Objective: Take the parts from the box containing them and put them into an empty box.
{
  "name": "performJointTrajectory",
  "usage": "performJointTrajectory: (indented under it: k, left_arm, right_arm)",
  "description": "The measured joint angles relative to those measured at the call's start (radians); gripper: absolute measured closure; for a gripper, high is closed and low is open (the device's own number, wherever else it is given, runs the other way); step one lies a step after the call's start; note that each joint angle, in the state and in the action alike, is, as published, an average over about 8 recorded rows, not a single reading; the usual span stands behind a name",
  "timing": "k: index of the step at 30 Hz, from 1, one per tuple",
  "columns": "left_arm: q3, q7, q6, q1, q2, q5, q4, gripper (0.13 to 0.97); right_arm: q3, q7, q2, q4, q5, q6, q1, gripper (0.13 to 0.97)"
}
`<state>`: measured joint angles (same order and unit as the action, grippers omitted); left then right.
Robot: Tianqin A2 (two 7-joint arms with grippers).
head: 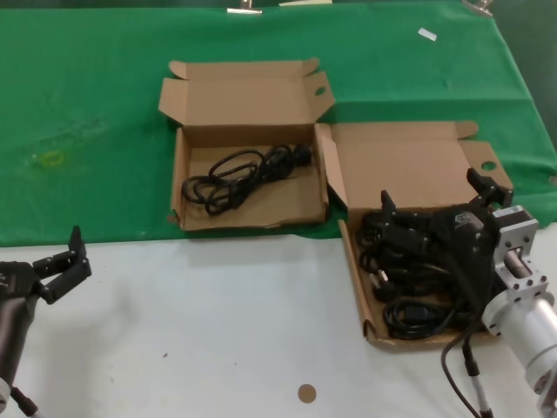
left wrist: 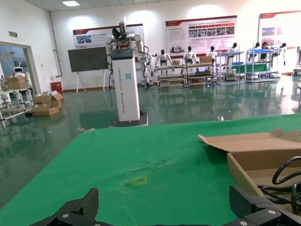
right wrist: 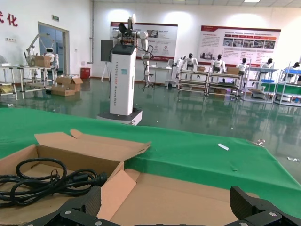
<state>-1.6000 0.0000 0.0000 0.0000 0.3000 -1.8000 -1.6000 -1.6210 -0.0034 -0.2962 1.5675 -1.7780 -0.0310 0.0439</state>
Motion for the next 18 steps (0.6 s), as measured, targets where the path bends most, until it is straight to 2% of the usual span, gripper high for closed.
performJointTrajectory:
  k: [18]
  left_arm:
    - [0.0,0.0,0.0,0.0,0.0,0.0,0.0,0.132]
  right_arm:
    - [0.0,0.0,0.0,0.0,0.0,0.0,0.0,0.129]
